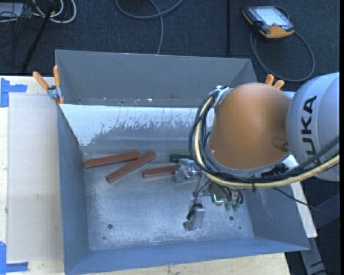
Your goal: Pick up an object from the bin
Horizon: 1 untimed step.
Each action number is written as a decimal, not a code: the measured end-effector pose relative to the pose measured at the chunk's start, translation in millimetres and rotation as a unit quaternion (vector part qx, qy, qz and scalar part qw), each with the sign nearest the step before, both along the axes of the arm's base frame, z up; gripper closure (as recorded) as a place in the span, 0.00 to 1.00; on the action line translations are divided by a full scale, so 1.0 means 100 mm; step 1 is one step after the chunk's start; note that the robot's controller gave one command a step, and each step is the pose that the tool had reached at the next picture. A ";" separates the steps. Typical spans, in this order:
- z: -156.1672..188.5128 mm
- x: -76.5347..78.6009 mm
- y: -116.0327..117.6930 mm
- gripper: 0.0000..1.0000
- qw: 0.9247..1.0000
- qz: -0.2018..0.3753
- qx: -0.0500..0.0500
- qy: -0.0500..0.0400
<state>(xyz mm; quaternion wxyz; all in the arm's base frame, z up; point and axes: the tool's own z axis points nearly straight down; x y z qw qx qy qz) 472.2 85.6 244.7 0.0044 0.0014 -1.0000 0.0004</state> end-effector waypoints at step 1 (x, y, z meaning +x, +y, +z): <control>0.03 0.01 -0.01 0.00 1.000 -0.002 0.001 -0.004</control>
Offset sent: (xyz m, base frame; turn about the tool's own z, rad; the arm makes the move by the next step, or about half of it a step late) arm 0.0757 0.0542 -0.0379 -0.1321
